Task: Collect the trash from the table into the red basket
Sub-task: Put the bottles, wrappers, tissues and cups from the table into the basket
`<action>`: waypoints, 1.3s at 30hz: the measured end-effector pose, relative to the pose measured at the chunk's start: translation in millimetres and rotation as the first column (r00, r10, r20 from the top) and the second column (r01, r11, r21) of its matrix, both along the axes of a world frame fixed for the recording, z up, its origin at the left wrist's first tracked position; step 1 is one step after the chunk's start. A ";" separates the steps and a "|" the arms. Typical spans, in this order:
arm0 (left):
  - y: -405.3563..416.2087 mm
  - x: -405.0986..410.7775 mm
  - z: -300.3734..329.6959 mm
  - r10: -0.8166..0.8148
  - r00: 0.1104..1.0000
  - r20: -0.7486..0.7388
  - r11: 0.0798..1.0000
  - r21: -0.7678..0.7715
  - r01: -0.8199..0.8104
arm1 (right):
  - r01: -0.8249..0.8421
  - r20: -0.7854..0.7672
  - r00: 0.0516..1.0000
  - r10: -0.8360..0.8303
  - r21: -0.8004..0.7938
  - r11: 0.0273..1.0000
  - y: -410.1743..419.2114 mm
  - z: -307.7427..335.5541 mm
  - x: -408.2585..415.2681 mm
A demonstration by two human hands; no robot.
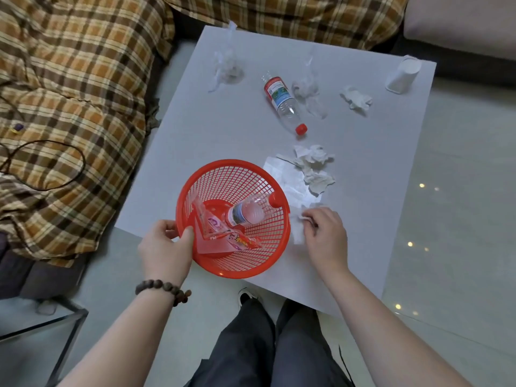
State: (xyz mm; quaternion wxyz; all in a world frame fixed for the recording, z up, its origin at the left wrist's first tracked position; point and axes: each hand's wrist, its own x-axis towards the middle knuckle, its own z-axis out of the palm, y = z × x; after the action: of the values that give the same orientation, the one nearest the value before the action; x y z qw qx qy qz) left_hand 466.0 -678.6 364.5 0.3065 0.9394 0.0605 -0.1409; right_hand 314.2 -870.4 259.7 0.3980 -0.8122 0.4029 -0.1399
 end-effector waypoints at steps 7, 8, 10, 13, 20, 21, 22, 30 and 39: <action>7.1 -12.3 14.4 -0.039 0.999 -0.019 0.993 -0.113 0.037 | -0.214 0.234 0.949 0.212 -0.017 0.977 54.3 82.3 56.8; 9.1 -14.3 17.4 -0.054 0.998 -0.014 0.991 -0.126 0.052 | -0.249 0.203 0.948 0.245 -0.004 0.968 58.9 84.6 61.5; 14.5 -17.1 23.9 -0.090 0.996 0.003 0.985 -0.150 0.089 | -0.318 0.102 0.944 0.313 0.039 0.947 64.7 87.2 67.9; 22.8 -16.7 30.9 -0.127 0.992 -0.014 0.977 -0.177 0.122 | -0.370 0.012 0.929 0.370 0.088 0.925 68.3 91.7 65.5; 28.8 -13.1 40.9 -0.160 0.987 -0.029 0.967 -0.205 0.151 | 0.012 0.044 0.999 -0.006 -0.148 0.989 65.3 110.1 -2.1; 27.3 -15.0 42.2 -0.158 0.987 -0.030 0.967 -0.208 0.149 | 0.049 0.041 0.998 -0.043 -0.157 0.986 63.0 111.1 -14.8; 25.2 -18.0 43.9 -0.155 0.987 -0.037 0.966 -0.214 0.143 | 0.063 0.019 0.998 -0.061 -0.139 0.988 60.5 111.5 -27.1; -9.1 -79.1 50.3 -0.074 0.996 -0.052 0.956 -0.288 0.057 | -0.014 0.035 0.999 0.001 0.393 0.920 25.4 112.4 -84.3; -97.1 -229.9 55.4 0.133 0.991 0.005 0.958 -0.256 -0.127 | -0.153 0.057 0.988 0.142 0.347 0.925 -92.7 118.8 -185.2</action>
State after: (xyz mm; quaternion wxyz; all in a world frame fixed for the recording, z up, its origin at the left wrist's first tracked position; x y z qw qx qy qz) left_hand 236.1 -775.7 419.8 0.4342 0.8876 0.1000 -0.1168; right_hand 129.0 -963.0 378.4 0.5517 -0.7540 0.3532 -0.0480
